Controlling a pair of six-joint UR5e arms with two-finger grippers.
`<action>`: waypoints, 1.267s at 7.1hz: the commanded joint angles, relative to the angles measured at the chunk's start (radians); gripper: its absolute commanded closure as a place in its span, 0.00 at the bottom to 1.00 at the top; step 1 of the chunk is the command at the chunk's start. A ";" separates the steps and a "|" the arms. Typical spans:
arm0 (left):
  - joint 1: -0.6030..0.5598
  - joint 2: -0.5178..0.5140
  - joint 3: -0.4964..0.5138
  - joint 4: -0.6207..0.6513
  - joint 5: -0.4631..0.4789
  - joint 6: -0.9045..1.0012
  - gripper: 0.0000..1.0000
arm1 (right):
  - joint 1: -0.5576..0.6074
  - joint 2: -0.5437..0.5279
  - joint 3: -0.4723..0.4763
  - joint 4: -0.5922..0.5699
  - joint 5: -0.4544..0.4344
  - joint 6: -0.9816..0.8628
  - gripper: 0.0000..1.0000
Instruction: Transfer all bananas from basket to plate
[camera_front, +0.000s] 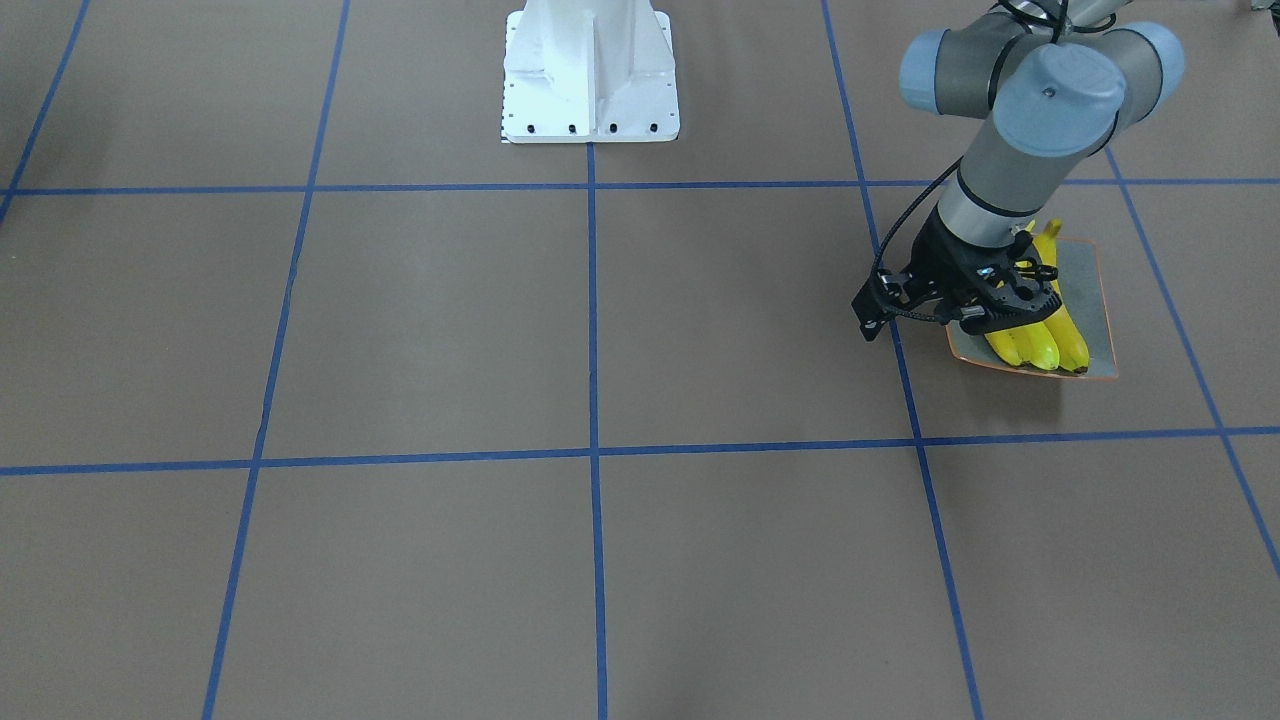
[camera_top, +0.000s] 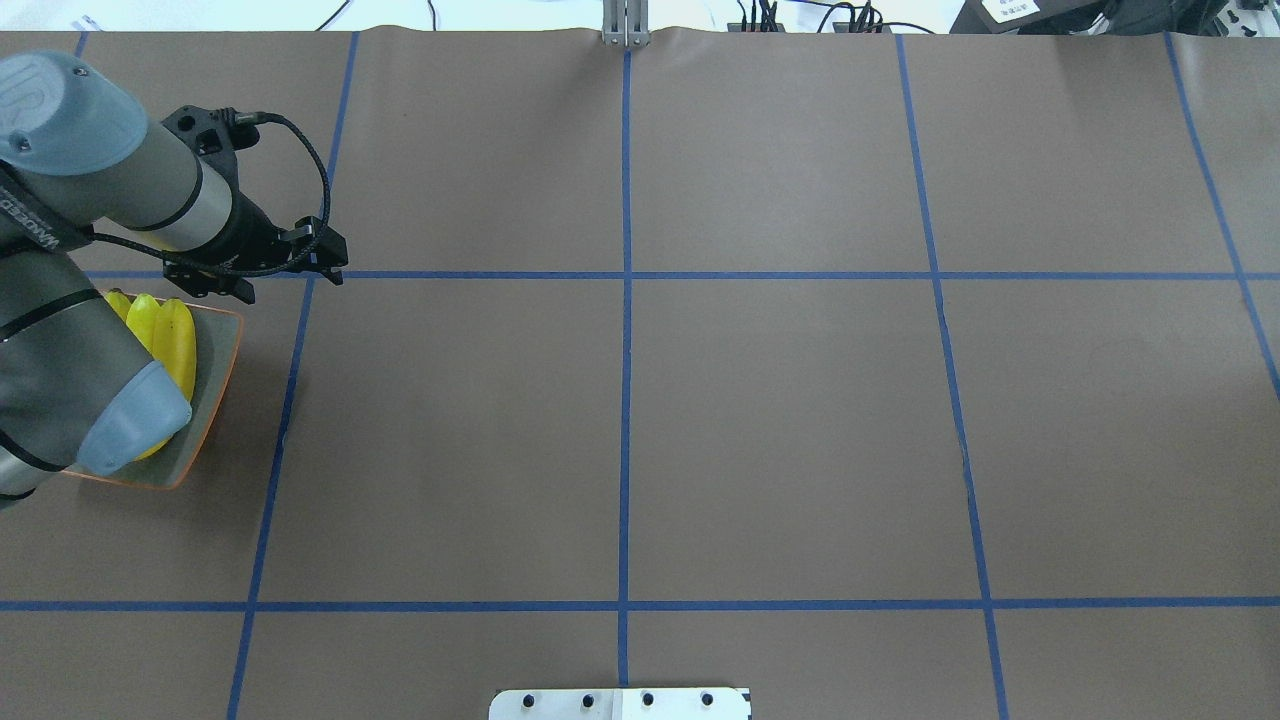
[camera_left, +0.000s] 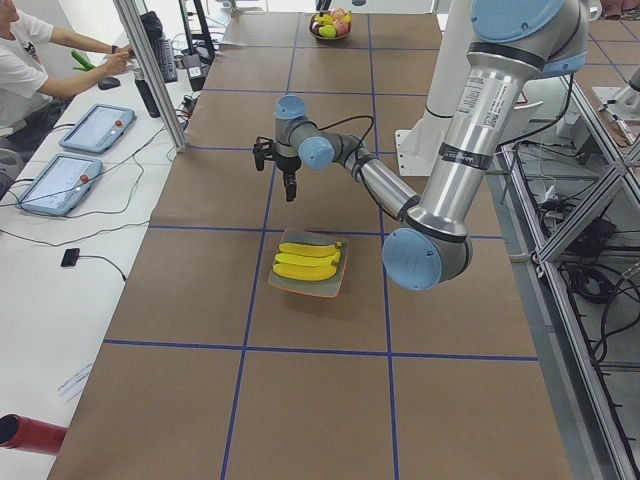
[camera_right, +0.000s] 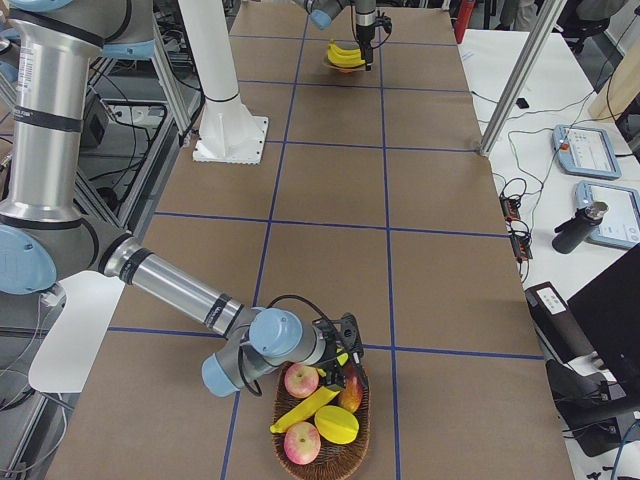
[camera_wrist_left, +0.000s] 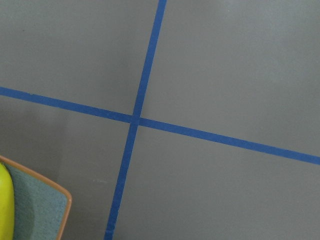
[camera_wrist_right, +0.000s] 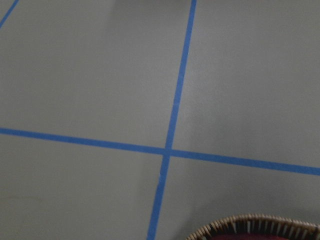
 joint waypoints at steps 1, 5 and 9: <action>0.017 -0.001 0.003 -0.029 0.001 -0.035 0.00 | 0.076 -0.056 -0.006 -0.156 0.018 -0.388 0.00; 0.040 -0.001 0.003 -0.061 0.007 -0.095 0.00 | 0.121 -0.061 -0.012 -0.383 0.006 -0.697 0.00; 0.042 -0.003 0.006 -0.061 0.007 -0.093 0.00 | 0.126 -0.055 -0.034 -0.424 -0.012 -0.749 0.24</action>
